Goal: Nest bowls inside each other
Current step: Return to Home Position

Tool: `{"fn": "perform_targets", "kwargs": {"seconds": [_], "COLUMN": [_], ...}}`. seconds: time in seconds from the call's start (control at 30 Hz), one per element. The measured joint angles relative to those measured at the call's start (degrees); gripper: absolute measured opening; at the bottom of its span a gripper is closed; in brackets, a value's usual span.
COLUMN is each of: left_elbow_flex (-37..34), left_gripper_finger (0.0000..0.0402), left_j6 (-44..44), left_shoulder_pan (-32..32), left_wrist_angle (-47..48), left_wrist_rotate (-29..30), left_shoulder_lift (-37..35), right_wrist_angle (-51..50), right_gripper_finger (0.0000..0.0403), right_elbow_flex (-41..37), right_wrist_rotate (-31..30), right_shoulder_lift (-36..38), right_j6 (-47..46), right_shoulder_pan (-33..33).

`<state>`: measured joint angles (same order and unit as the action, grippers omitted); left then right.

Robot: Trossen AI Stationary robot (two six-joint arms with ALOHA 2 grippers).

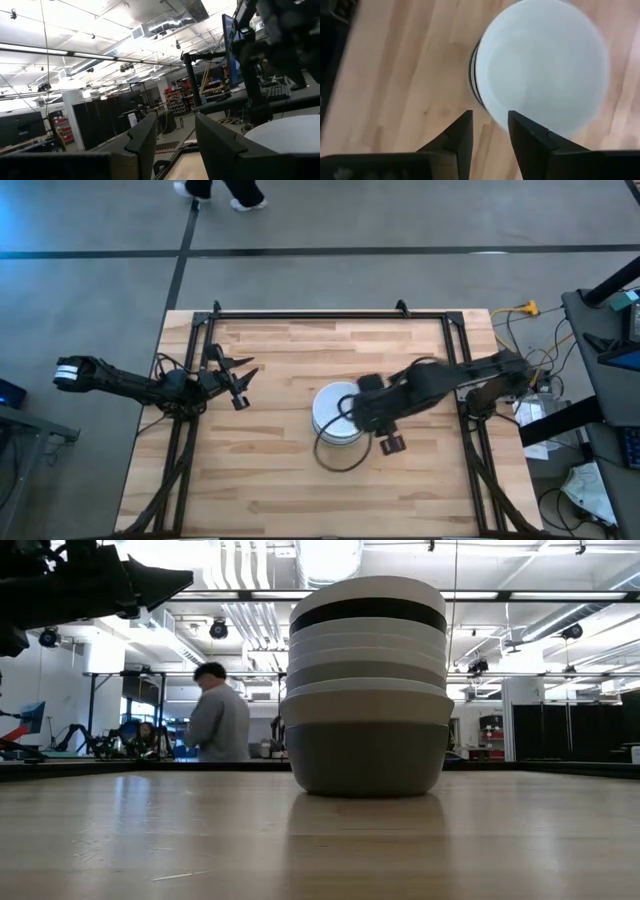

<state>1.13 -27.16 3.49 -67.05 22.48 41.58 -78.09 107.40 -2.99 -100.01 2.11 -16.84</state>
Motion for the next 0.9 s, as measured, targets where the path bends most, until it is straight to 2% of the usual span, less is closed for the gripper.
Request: {"fn": "perform_targets", "kwargs": {"seconds": [0.13,0.2,0.27,0.33,0.43,0.53,0.6,0.67,0.73,0.8,0.9], "left_elbow_flex": [0.0,0.0,0.0,0.0,0.0,0.8,2.2,4.7,7.6,10.8,14.8], "left_gripper_finger": [0.0121,0.0121,0.0121,0.0121,0.0121,0.0121,0.0121,0.0121,0.0118,0.0106,0.0061], "left_j6": [0.0,0.3,1.2,1.4,1.5,4.4,7.3,10.2,12.9,14.2,13.2], "left_shoulder_pan": [0.0,0.0,0.0,0.0,0.0,0.0,0.0,0.0,0.1,0.0,0.0], "left_wrist_angle": [0.0,-0.1,-0.1,-0.1,-0.1,0.6,2.0,4.7,8.6,13.5,20.6], "left_wrist_rotate": [-0.1,-0.6,-1.4,-2.6,-4.3,-7.1,-10.5,-14.1,-15.9,-16.4,-17.3], "left_shoulder_lift": [0.0,0.0,0.0,-0.1,0.0,0.4,0.7,1.5,2.3,3.1,2.4], "right_wrist_angle": [0.4,3.2,10.2,21.8,45.2,72.5,90.0,103.3,110.9,113.5,112.9], "right_gripper_finger": [0.0115,0.0112,0.0107,0.0102,0.0095,0.0087,0.0082,0.0076,0.0069,0.0058,0.0027], "right_elbow_flex": [-5.4,-11.9,-20.7,-30.9,-47.6,-62.1,-69.1,-73.4,-75.4,-76.0,-76.2], "right_wrist_rotate": [0.0,0.0,0.0,0.0,0.0,-0.1,0.0,-0.1,-0.1,-0.1,-0.2], "right_shoulder_lift": [8.8,14.9,22.0,29.4,38.7,43.8,44.9,45.4,46.0,47.3,50.7], "right_j6": [-5.7,-8.2,-10.2,-11.1,-10.5,-7.8,-5.1,-0.7,3.1,4.2,5.0], "right_shoulder_pan": [-0.1,-0.2,-0.3,-0.3,-0.3,0.0,0.6,1.8,3.5,5.6,8.1]}}
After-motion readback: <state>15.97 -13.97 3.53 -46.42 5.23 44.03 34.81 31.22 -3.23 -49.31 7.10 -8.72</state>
